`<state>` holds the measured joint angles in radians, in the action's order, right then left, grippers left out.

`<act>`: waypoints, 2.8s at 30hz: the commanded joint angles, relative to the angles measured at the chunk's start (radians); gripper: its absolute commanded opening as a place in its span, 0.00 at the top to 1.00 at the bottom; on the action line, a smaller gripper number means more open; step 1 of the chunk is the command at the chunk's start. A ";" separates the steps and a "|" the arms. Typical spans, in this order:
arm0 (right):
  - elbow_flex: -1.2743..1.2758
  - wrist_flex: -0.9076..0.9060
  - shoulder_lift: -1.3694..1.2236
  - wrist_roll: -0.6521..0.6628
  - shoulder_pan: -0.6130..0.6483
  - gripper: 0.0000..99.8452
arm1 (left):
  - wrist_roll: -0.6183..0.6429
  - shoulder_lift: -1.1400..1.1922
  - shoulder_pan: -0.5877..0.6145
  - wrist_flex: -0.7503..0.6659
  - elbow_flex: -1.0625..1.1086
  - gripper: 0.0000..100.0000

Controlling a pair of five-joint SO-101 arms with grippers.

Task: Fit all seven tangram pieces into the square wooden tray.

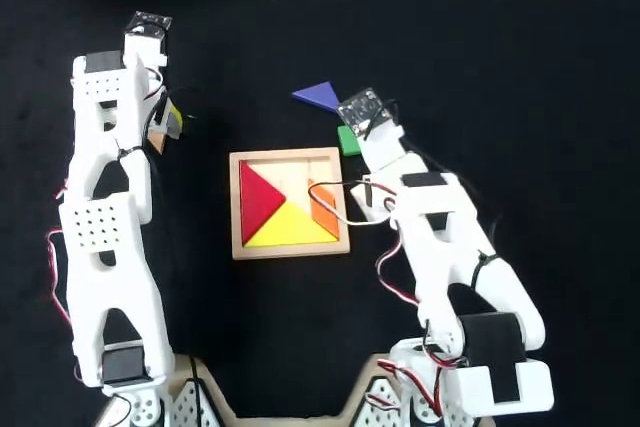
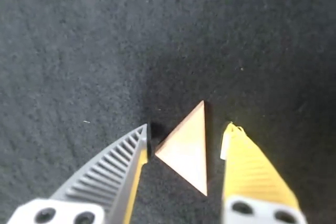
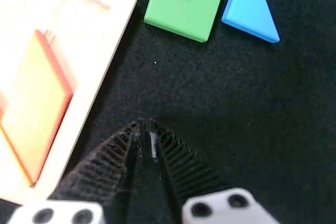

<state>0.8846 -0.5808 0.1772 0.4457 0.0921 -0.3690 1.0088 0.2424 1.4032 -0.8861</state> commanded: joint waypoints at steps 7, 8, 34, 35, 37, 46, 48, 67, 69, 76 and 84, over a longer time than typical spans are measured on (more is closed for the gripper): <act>0.001 0.018 0.005 -0.011 -0.020 0.99 | -0.009 0.002 -0.028 0.025 -0.002 0.78; 0.001 0.018 0.005 -0.011 -0.020 0.99 | -0.009 0.002 -0.028 0.037 -0.012 0.79; 0.018 0.018 0.013 0.048 -0.015 0.99 | 0.152 0.002 0.012 0.242 -0.151 0.74; 0.018 0.018 0.013 0.048 -0.015 0.99 | 0.169 0.002 0.010 0.249 -0.151 0.74; 0.019 0.018 0.013 0.049 -0.015 0.99 | 0.192 0.002 0.004 0.255 -0.147 0.74; 0.019 0.018 0.013 0.049 -0.017 0.99 | 0.362 0.049 -0.005 0.207 -0.170 0.74; 0.019 0.018 0.013 0.049 -0.017 0.99 | 0.374 0.072 -0.004 0.196 -0.185 0.74; 0.019 0.018 0.013 0.051 -0.017 0.99 | 0.367 0.124 -0.001 0.241 -0.321 0.81; 0.019 0.018 0.013 0.051 -0.017 0.99 | 0.367 0.124 -0.002 0.258 -0.321 0.83; 0.019 0.018 0.013 0.051 -0.017 0.99 | 0.368 0.124 0.001 0.262 -0.321 0.83; 0.019 0.018 0.013 0.051 -0.018 0.99 | 0.367 0.124 -0.001 0.253 -0.331 0.83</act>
<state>0.9060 -0.5808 0.1772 0.4887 0.0921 -0.0100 1.1423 0.2409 1.6579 -1.1684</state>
